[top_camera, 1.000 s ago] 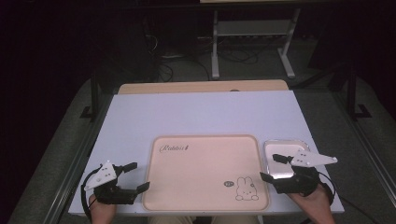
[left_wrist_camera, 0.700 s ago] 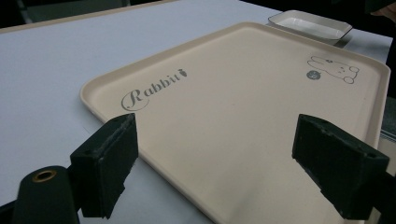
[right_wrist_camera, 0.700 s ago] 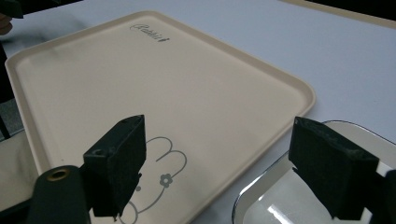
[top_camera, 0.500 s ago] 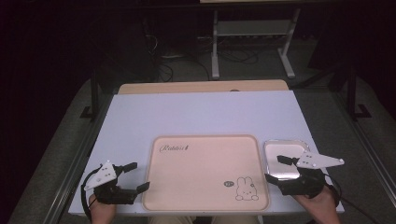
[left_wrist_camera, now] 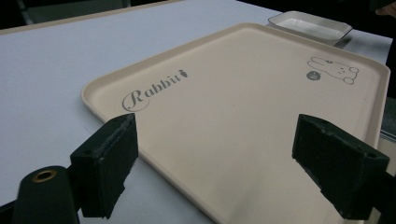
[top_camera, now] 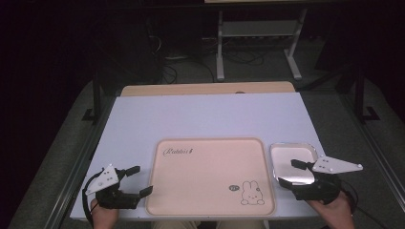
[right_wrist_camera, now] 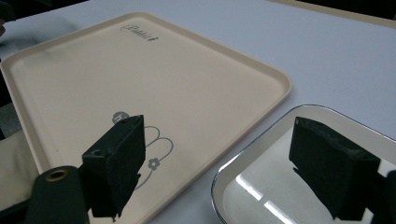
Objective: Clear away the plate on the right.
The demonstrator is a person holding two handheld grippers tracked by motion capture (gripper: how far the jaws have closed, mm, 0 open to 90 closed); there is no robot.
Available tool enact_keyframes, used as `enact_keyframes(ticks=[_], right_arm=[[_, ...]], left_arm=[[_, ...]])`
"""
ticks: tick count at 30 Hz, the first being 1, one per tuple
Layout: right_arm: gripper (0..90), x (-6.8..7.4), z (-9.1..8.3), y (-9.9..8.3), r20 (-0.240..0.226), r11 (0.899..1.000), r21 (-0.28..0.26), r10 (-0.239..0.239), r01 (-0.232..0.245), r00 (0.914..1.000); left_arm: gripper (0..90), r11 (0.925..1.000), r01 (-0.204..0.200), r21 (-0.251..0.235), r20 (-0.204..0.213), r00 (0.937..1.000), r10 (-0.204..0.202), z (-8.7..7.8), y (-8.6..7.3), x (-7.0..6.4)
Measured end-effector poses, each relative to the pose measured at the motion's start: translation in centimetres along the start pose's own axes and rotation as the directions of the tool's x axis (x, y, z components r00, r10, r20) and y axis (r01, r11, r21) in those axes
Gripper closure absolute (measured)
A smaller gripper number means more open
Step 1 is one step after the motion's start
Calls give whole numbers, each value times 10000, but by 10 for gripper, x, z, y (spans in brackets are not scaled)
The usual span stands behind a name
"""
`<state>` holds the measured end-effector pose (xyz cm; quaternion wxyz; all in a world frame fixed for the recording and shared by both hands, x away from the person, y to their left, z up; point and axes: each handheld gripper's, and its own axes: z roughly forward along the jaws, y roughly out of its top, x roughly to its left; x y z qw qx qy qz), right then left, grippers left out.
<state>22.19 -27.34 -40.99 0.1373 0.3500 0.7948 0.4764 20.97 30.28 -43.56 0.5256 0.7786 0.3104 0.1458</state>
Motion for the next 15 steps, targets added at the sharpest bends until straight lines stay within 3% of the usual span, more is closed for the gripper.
enact_keyframes(ticks=[15], right_arm=[[180, -14, -18, -6, 306, 9997, 112, 227, -230, 9993]], left_arm=[[140, 10000, 19, -47, -44, 10000, -20, -1, 0, 0]])
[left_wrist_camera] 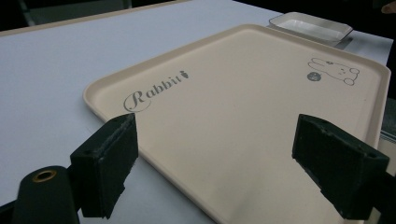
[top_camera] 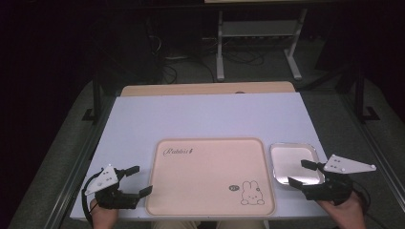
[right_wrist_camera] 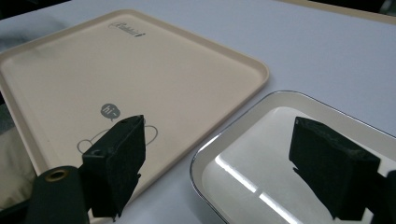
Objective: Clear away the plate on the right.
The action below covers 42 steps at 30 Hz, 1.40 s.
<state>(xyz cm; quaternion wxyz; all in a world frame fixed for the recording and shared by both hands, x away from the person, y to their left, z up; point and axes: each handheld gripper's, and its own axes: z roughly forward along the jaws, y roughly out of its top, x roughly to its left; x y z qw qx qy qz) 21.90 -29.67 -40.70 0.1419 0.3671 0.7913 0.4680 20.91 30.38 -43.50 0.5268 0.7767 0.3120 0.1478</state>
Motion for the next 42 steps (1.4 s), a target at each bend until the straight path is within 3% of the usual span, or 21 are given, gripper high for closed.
enact_keyframes(ticks=[24, 32, 42], right_arm=[[200, -32, -24, -15, 812, 9952, 567, 751, -798, 9939], [232, -44, -30, -22, 1175, 9900, 794, 1071, -1169, 9873], [275, -63, -36, -27, 1257, 9780, 950, 1732, -1856, 9768]], left_arm=[[140, 10000, 14, 20, -10, 10000, -14, 0, 0, 1], [140, 10000, 29, 10, -3, 10000, -29, 0, 0, 1], [140, 10000, 73, 2, -14, 10000, -73, 1, -1, 1]])
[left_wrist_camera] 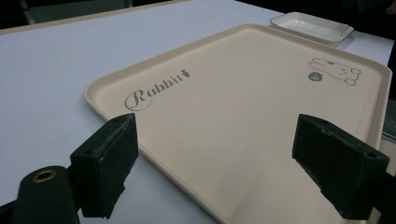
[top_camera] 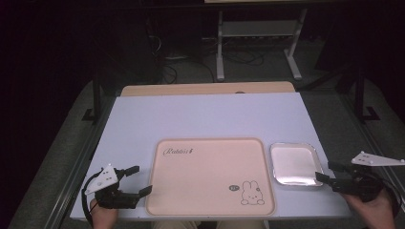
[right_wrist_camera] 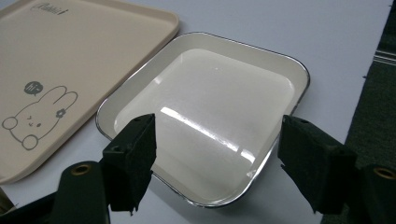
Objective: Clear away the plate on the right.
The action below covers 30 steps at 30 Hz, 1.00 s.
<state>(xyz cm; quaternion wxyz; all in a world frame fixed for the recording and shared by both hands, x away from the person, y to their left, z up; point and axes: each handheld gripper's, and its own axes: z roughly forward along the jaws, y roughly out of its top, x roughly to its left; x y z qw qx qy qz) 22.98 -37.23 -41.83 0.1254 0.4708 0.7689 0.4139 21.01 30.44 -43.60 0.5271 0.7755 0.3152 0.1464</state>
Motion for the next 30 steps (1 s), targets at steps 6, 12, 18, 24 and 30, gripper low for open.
enact_keyframes(ticks=[6, 12, 18, 24, 30], right_arm=[[293, -10, 1, 0, 102, 9992, 136, 378, -380, 9992], [328, -26, 4, 0, 111, 9918, 512, 1164, -1168, 9931], [373, -39, 7, 2, -39, 9788, 721, 1922, -1915, 9813], [431, -50, 12, 7, -326, 9601, 859, 2698, -2663, 9624], [483, -57, 18, 11, -294, 9422, 1168, 3194, -3141, 9472]], left_arm=[[140, 10000, 9, -1, 3, 10000, -9, 0, 0, 0], [140, 10000, 11, -8, 3, 10000, -11, 0, 0, 0], [140, 10000, 9, 1, 3, 10000, -9, 0, 0, 0], [140, 10000, 22, -8, -5, 10000, -22, 0, 0, 0], [140, 10000, 8, -10, -1, 10000, -8, 0, 0, 0]])
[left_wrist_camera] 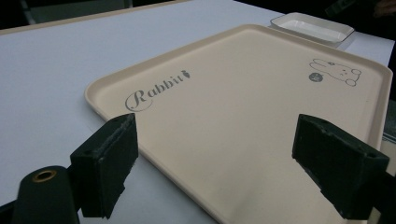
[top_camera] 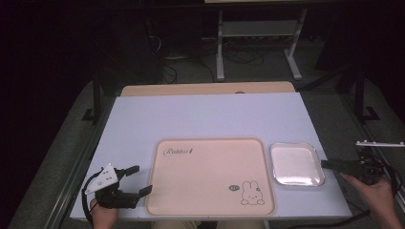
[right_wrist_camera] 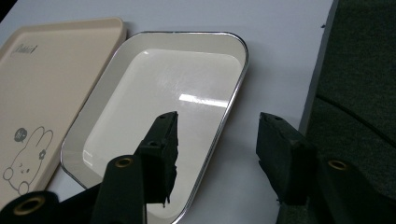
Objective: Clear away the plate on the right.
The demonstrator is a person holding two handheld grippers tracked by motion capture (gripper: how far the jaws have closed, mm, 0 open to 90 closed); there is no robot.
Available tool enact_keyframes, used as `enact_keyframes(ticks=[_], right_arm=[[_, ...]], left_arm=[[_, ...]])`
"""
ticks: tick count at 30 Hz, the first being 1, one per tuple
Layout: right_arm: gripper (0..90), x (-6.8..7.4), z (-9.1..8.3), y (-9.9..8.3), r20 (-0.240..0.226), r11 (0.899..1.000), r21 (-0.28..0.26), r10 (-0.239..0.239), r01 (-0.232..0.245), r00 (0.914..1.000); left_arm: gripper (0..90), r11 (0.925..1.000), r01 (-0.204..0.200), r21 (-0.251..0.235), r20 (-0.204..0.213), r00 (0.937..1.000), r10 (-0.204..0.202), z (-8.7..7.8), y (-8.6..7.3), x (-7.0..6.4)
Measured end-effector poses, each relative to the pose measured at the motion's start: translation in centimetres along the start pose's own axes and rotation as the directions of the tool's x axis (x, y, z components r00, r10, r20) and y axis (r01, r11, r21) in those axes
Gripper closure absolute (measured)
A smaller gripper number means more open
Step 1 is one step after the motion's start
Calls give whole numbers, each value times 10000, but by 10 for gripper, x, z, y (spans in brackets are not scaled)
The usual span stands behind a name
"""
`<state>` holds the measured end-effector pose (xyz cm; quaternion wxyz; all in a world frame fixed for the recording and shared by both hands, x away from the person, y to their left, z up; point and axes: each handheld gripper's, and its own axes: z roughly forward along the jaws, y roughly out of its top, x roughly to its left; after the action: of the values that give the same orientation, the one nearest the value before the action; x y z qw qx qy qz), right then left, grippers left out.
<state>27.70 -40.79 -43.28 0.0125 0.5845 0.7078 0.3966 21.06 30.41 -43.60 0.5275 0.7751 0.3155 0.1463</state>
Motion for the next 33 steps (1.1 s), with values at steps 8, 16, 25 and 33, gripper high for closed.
enact_keyframes(ticks=[8, 16, 25, 33], right_arm=[[539, -1, 9, 8, 107, 9985, 419, 352, -356, 9993], [661, 3, 19, 14, 476, 9933, 1035, 476, -523, 9977], [788, 9, 28, 20, 1123, 9806, 1685, 819, -1002, 9903], [826, 13, 31, 22, 1509, 9727, 1893, 1064, -1343, 9828]], left_arm=[[140, 10000, -4, -2, -16, 10000, 4, 0, 0, 0], [139, 10000, -36, -10, -13, 10000, 36, 0, 1, 0], [139, 10000, -20, -7, -28, 10000, 20, -1, 1, 0], [140, 10000, -23, -93, -28, 10000, 23, -2, 1, 0]])
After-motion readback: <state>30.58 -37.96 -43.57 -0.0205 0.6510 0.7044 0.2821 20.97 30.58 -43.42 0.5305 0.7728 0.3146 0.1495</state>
